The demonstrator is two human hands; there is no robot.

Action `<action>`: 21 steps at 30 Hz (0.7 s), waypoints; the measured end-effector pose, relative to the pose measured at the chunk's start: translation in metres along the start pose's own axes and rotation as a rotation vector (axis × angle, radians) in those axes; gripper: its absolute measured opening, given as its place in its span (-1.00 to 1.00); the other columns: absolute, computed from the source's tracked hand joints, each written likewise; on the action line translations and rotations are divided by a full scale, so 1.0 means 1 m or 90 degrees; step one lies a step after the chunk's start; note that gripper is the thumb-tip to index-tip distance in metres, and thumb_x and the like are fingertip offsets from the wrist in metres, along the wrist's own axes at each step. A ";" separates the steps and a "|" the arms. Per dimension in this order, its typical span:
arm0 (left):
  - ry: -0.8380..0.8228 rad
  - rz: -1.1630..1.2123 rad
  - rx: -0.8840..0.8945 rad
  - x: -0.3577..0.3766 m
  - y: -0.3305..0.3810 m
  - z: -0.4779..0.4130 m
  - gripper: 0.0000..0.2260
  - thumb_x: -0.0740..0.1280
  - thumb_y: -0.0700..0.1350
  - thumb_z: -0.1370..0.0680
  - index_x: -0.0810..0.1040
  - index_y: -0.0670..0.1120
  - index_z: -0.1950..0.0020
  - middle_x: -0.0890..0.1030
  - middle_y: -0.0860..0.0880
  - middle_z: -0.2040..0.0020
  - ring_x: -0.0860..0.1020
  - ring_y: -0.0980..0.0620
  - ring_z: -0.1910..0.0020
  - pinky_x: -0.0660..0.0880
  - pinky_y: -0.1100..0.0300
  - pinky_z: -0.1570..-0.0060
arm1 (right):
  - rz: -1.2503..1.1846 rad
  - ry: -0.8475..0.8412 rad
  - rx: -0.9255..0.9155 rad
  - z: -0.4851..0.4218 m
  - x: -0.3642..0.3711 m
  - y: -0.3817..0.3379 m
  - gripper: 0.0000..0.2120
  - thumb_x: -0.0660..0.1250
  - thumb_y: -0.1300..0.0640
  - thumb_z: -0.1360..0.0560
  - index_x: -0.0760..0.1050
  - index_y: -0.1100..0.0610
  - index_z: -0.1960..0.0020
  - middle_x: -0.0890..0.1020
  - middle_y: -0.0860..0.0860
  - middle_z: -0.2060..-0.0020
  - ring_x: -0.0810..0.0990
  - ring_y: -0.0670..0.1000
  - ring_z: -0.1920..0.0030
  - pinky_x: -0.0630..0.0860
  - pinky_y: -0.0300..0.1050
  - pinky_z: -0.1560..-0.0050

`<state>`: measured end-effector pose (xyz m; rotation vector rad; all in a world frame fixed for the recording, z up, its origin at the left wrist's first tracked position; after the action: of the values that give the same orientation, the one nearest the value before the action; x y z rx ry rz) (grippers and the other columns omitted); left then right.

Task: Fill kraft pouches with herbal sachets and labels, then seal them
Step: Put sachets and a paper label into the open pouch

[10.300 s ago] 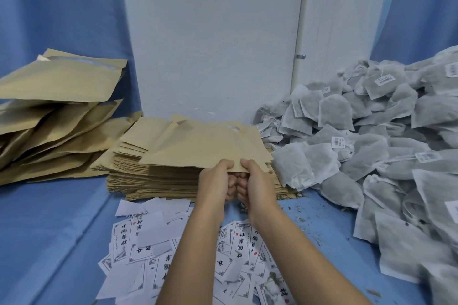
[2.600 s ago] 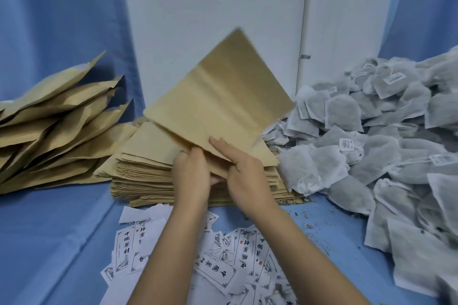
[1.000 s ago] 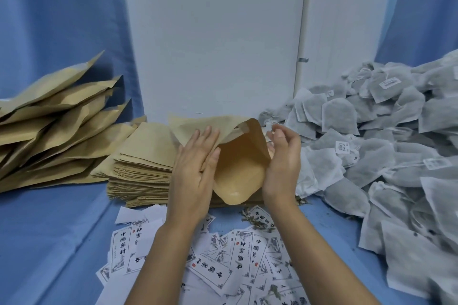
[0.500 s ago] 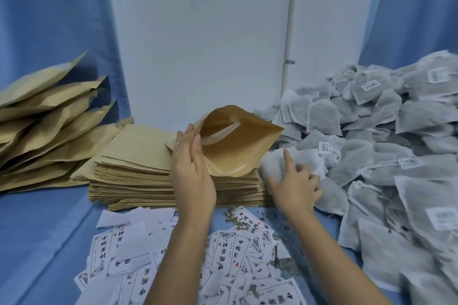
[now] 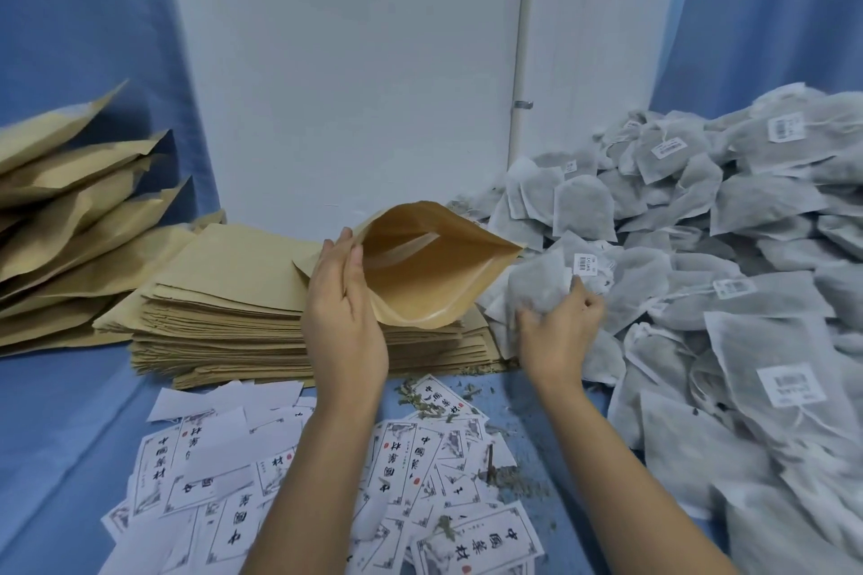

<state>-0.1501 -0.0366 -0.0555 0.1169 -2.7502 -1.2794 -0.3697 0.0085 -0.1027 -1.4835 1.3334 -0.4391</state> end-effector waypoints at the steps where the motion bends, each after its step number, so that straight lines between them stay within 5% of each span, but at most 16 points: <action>1: 0.001 -0.005 -0.002 0.000 0.000 0.000 -0.64 0.07 0.02 -0.63 0.47 -0.06 -0.34 0.49 0.05 -0.32 0.37 0.10 -0.38 0.25 0.42 -0.29 | 0.048 -0.014 0.024 -0.001 0.000 0.004 -0.34 0.36 0.15 -0.52 0.13 0.24 -0.50 0.13 0.25 -0.42 0.18 0.24 -0.41 0.15 -0.05 -0.40; 6: 0.007 -0.012 -0.001 -0.003 -0.001 -0.001 -0.58 0.05 0.08 -0.61 0.49 -0.09 -0.33 0.54 -0.01 -0.27 0.44 0.07 -0.32 0.33 0.22 -0.27 | 0.124 -0.095 0.066 -0.002 0.009 0.009 -0.39 0.21 -0.02 -0.58 0.08 0.09 -0.54 0.10 0.31 -0.47 0.06 0.27 -0.48 0.05 0.10 -0.45; 13: 0.040 -0.003 -0.013 -0.010 0.000 -0.004 -0.51 0.04 0.14 -0.58 0.50 -0.11 -0.32 0.58 -0.05 -0.21 0.49 0.03 -0.23 0.36 0.17 -0.20 | -0.108 -0.024 0.104 0.000 0.006 0.008 -0.16 0.39 0.35 -0.39 0.00 0.21 -0.53 0.10 0.20 -0.37 0.34 0.18 -0.25 0.35 -0.21 -0.17; 17: 0.063 -0.003 -0.027 -0.013 -0.001 -0.005 -0.61 0.06 0.05 -0.64 0.51 -0.12 -0.30 0.59 -0.06 -0.18 0.50 0.01 -0.21 0.39 0.16 -0.18 | -0.111 -0.058 0.071 0.007 0.015 0.001 -0.12 0.43 0.31 -0.34 0.02 0.20 -0.52 0.19 0.20 -0.36 0.26 0.19 -0.35 0.28 -0.03 -0.38; 21: 0.077 0.003 -0.033 -0.016 0.001 -0.005 -0.62 0.07 0.03 -0.64 0.52 -0.14 -0.27 0.60 -0.10 -0.12 0.52 -0.05 -0.15 0.42 0.16 -0.12 | -0.042 -0.081 -0.032 0.014 0.021 -0.004 -0.17 0.45 0.26 -0.33 0.15 0.01 -0.48 0.26 0.13 -0.30 0.23 0.13 -0.31 0.24 0.02 -0.37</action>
<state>-0.1337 -0.0386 -0.0526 0.1774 -2.6134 -1.2967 -0.3496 -0.0047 -0.1119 -1.5739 1.2059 -0.3490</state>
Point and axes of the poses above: each hand's wrist, its own z-axis away from the middle knuckle, its own x-axis out of the palm, y = z × x, the point moved 5 cm from there along -z, towards the middle knuckle
